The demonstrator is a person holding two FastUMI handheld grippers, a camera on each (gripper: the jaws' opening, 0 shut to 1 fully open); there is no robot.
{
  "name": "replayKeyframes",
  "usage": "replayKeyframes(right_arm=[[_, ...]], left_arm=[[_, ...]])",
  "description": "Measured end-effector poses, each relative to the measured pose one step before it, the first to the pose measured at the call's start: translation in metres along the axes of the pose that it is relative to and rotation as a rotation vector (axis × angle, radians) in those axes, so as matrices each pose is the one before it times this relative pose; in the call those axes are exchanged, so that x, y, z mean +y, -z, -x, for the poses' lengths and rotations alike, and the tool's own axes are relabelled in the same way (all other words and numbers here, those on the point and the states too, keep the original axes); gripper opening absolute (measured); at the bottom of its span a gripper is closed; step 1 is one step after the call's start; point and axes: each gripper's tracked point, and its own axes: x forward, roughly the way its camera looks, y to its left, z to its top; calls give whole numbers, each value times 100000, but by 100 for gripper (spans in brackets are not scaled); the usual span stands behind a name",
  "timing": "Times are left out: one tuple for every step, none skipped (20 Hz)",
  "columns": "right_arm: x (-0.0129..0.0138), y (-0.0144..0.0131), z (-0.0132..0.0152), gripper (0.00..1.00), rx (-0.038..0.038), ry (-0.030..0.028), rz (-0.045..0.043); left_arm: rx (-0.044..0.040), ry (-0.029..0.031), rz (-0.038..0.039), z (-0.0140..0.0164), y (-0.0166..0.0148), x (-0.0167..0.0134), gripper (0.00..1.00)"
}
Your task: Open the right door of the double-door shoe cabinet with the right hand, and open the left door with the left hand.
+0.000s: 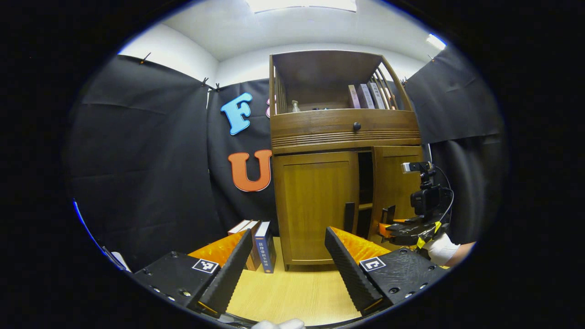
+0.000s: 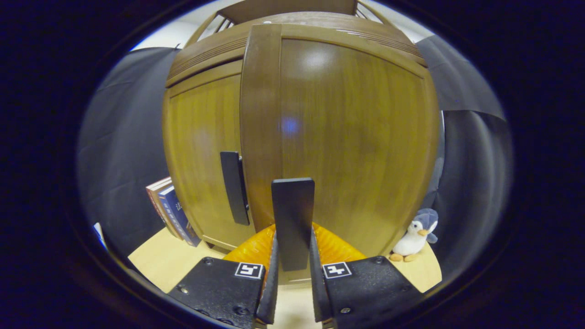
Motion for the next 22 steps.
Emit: replayKeyframes(right_arm=[[-229,195,607,34,-69,373,160],[-129,212,661,34,-103,278,-58],[-321,208,561,33,-36,302,-97],[-293,146,609,33,-11,650,-87],[-328,119,663,34,-131,781,-17],[-401,161,448,33,-236,746,193],[-260,235,520,32,-120,556,32],[-280,136,437,32,-83,588,-138],[-336,113,539,31,-12,509,-59],[-315,118,462,31,35,549,46],[-434,185,407,31,-139,700,317],[-380,83,483,31,-127,840,514],[-334,148,377,30,-155,859,114],[-324,131,368,30,-112,654,-155],[-292,64,381,29,109,575,-475],[-227,144,282,29,28,661,-530],[-232,-7,285,28,-28,647,-189],[-323,205,225,28,-119,682,-176],[-271,69,189,28,-300,714,-148],[-244,17,253,27,-229,785,-287],[-176,105,127,26,-66,542,-93],[-61,-51,269,26,19,712,-161]], left_arm=[[-413,913,-39,307,-70,-130,100],[-168,906,-69,156,41,-155,96],[-55,789,18,181,52,-75,96],[34,819,149,248,66,-79,96],[-36,820,251,198,-30,-182,96],[-71,744,197,178,9,-128,96],[-122,827,162,144,-59,-206,96],[-56,805,113,91,57,-131,96],[-43,1002,100,154,46,-173,96],[-62,908,143,155,-36,-187,96],[-300,1055,210,96,-50,-337,96],[-176,1082,28,-38,58,-218,96],[-6,946,-110,-9,-12,-211,96],[0,910,-123,-22,32,-167,96],[-212,885,15,-36,-3,-158,96],[-106,955,102,-64,28,-252,96],[14,830,61,-1,60,-86,96],[151,690,0,46,118,-140,96],[216,653,161,-90,177,-9,96],[202,732,264,-79,194,-14,96],[187,772,172,37,95,-64,96],[190,626,53,-64,93,20,96]])
